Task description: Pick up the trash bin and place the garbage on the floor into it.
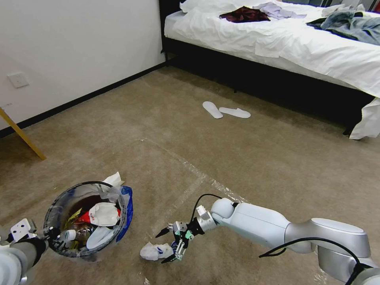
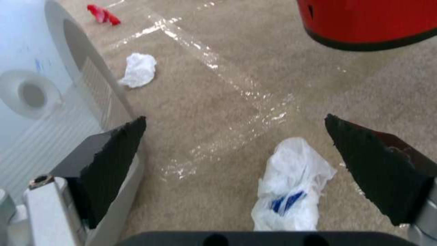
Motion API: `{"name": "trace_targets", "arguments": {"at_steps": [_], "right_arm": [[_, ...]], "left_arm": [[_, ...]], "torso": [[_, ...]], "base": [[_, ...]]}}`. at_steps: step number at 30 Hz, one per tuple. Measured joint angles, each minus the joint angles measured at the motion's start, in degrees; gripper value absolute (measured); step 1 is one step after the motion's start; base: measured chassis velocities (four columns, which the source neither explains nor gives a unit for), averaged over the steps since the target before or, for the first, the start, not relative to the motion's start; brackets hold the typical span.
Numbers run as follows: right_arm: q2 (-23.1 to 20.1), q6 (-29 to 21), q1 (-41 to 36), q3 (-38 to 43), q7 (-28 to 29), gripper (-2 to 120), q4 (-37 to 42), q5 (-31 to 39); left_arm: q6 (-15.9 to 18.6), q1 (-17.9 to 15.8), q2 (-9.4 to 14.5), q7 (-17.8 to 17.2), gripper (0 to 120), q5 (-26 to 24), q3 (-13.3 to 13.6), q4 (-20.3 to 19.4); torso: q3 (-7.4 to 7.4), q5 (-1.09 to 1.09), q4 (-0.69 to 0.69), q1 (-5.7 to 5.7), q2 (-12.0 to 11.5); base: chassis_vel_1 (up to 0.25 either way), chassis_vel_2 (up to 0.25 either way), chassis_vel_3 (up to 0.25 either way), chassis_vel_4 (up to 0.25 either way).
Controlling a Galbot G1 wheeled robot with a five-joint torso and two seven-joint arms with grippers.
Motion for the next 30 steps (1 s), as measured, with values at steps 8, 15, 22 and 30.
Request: {"name": "trace_targets", "arguments": {"at_steps": [8,15,22,30], "right_arm": [[0.6,1.3,-0.8,0.4,1.4,100,-1.6,-2.8],[1.3,2.5,-0.6,1.2,2.9,100,-3.4,-5.5],[1.9,3.2,-1.2,1.9,4.5,100,-4.5,-8.0],[2.2,2.5,-1.5,2.6,6.8,100,-5.1,-9.5]], "left_arm": [[0.0,0.0,-0.3,0.1,0,0.3,0.4,0.0],[0.0,0.0,-0.7,0.3,0,0.8,0.8,0.0],[0.0,-0.1,-0.8,0.4,0,0.9,0.8,-0.1],[0.1,0.0,-1.0,0.5,0,1.2,1.2,-0.3]], "torso": [[0.0,0.0,0.0,0.0,0.0],[0.0,0.0,0.0,0.0,0.0],[0.0,0.0,0.0,0.0,0.0],[0.0,0.0,0.0,0.0,0.0]], "base": [[0.0,0.0,0.0,0.0],[0.0,0.0,0.0,0.0],[0.0,0.0,0.0,0.0],[0.0,0.0,0.0,0.0]]}}
